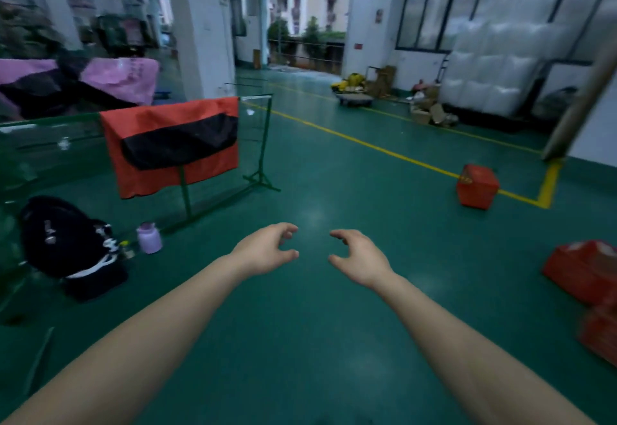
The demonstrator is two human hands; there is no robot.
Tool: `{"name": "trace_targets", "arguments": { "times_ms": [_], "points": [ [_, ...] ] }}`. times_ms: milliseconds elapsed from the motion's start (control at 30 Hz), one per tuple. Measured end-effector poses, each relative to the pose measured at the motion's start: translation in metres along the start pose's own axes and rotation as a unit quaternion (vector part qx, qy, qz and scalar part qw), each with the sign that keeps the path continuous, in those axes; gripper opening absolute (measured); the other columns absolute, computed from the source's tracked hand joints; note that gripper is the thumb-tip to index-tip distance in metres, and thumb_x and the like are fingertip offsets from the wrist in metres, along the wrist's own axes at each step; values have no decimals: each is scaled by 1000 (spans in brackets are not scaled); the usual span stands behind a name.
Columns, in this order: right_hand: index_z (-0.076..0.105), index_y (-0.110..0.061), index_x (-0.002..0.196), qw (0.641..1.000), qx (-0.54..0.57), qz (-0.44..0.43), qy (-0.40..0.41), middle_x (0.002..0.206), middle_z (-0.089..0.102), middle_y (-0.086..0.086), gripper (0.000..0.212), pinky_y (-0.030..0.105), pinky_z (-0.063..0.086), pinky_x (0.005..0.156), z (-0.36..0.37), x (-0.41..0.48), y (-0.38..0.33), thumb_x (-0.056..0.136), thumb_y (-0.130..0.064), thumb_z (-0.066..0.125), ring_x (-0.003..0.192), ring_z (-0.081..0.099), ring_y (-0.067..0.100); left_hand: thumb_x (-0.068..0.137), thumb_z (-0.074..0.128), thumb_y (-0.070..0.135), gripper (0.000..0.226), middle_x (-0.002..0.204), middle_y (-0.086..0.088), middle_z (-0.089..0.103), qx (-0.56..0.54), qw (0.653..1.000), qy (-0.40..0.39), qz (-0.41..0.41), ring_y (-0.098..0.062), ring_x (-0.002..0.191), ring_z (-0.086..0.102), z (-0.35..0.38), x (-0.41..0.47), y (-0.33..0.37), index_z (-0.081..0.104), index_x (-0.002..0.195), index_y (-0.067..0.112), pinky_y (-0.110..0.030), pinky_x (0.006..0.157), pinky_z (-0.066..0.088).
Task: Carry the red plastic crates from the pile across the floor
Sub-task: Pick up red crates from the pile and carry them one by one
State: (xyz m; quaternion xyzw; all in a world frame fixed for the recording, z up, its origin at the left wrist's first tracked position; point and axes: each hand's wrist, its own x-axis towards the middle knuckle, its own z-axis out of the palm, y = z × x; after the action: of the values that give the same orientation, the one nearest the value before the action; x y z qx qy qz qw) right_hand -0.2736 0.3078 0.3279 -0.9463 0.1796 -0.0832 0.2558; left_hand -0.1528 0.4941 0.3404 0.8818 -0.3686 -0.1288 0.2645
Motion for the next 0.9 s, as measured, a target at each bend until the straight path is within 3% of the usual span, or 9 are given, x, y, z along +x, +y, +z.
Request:
{"name": "trace_targets", "arguments": {
  "times_ms": [533, 900],
  "points": [
    [47, -28, 139, 967, -33, 205, 147, 145, 45, -8, 57, 32, 42, 102, -119, 222, 206, 85, -33, 62, 133, 41, 11, 87, 67, 33, 56, 135, 2, 55, -12, 972, -134, 194, -13, 119, 56, 58, 404, 112, 45, 138, 24, -33, 103, 43],
    [45, -26, 140, 944, -48, 265, 191, 146, 43, -5, 58, 34, 40, 104, -199, 349, 353, 86, -32, 62, 135, 38, 15, 87, 65, 37, 57, 135, 5, 54, 16, 949, -174, 264, -12, 119, 55, 129, 619, 206, 44, 139, 27, -33, 102, 44]
  ]
}}
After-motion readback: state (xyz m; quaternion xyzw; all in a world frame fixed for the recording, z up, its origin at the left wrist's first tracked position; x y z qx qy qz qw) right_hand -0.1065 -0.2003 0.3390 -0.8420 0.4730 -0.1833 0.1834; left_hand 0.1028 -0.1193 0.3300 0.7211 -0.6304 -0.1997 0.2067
